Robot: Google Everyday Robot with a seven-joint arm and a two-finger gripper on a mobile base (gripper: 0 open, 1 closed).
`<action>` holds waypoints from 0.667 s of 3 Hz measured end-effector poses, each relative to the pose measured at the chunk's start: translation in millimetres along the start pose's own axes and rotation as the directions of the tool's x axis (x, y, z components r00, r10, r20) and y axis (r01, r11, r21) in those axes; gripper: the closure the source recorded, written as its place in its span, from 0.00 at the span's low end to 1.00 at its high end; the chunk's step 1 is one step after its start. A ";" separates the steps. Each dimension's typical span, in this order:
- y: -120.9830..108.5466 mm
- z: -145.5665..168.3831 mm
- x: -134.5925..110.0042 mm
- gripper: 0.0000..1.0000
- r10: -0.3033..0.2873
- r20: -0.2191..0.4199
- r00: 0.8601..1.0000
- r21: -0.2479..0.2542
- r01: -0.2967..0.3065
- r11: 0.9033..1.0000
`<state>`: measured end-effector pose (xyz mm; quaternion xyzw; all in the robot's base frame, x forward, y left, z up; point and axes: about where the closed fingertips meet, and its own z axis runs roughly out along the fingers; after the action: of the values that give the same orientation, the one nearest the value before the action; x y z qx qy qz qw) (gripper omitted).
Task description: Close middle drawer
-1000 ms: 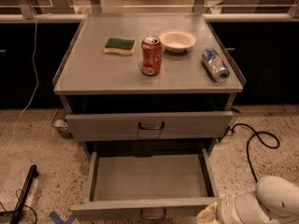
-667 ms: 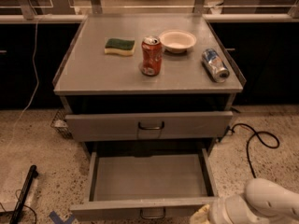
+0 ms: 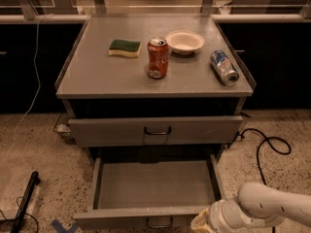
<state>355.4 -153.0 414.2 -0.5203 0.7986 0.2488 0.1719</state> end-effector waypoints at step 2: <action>0.0 0.0 0.0 0.51 0.000 0.000 1.000 0.000 0.000 1.000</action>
Offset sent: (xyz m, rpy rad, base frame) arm 0.0000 0.0000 0.0000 0.0000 0.0000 0.0000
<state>355.3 -153.0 414.2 -0.5204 0.7986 0.2488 0.1719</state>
